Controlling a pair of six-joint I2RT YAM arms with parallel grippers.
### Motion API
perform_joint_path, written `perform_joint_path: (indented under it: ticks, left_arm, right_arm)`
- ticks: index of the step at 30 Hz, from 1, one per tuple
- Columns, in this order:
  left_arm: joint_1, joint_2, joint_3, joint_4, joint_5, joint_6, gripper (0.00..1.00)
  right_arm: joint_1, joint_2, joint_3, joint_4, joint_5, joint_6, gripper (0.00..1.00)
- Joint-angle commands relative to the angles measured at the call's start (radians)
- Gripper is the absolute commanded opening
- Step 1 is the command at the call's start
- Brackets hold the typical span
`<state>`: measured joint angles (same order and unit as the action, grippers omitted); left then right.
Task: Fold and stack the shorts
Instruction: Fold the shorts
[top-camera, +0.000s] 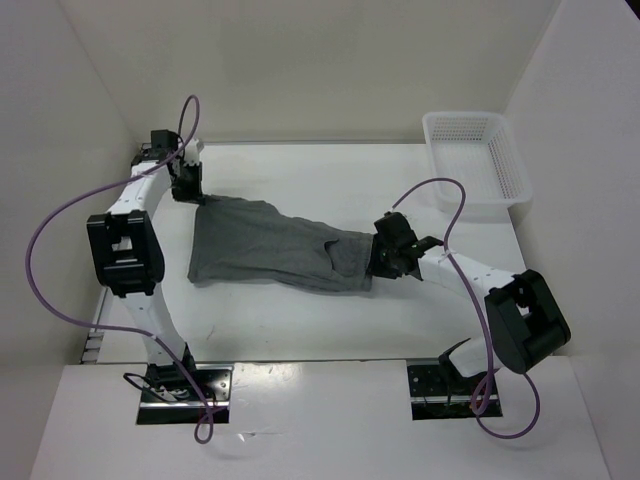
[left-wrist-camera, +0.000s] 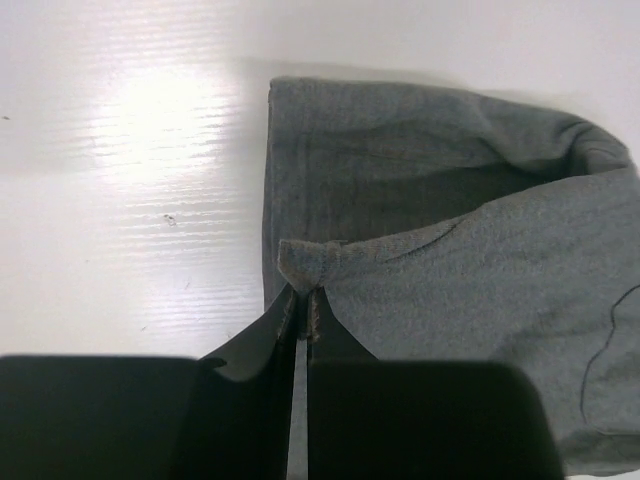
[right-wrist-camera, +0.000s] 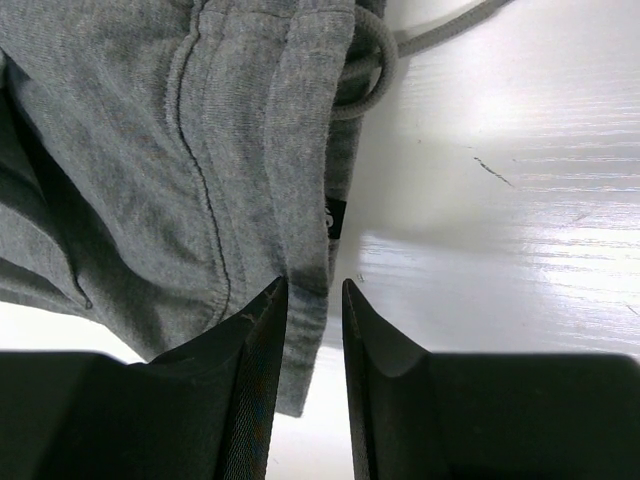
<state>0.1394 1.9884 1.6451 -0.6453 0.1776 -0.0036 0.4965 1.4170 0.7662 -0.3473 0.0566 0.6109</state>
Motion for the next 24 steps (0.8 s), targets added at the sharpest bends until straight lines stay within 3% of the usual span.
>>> perform_joint_path:
  ticks: [1, 9, 13, 14, 16, 18, 21, 24]
  left_arm:
    - [0.003, -0.066, 0.013, 0.018, 0.02, 0.004, 0.0]
    - [0.003, 0.111, 0.127, 0.049, -0.07, 0.004, 0.03]
    - [-0.006, 0.156, 0.127, 0.068, -0.058, 0.004, 0.2]
    - [-0.006, 0.156, 0.127, 0.068, -0.049, 0.004, 0.32]
    - [-0.006, 0.167, 0.127, 0.068, -0.04, 0.004, 0.46]
    - [-0.006, 0.158, 0.101, 0.081, -0.04, 0.004, 0.57]
    - [-0.006, 0.126, 0.062, 0.09, -0.07, 0.004, 0.63]
    - [0.005, 0.09, 0.045, 0.09, -0.07, 0.004, 0.7]
  right_arm:
    - [-0.007, -0.004, 0.007, 0.011, 0.023, -0.01, 0.34]
    - [-0.007, 0.025, -0.002, 0.021, 0.032, -0.019, 0.34]
    - [-0.016, -0.009, 0.007, 0.021, 0.032, -0.019, 0.47]
    - [-0.016, -0.056, 0.007, 0.021, 0.032, -0.019, 0.51]
    - [-0.016, -0.117, 0.007, 0.03, 0.032, -0.01, 0.58]
    - [-0.016, -0.2, -0.013, 0.03, 0.002, 0.019, 0.72]
    - [-0.016, -0.227, -0.062, 0.048, -0.041, 0.07, 0.74]
    - [-0.016, -0.118, -0.087, 0.086, -0.09, 0.096, 0.77]
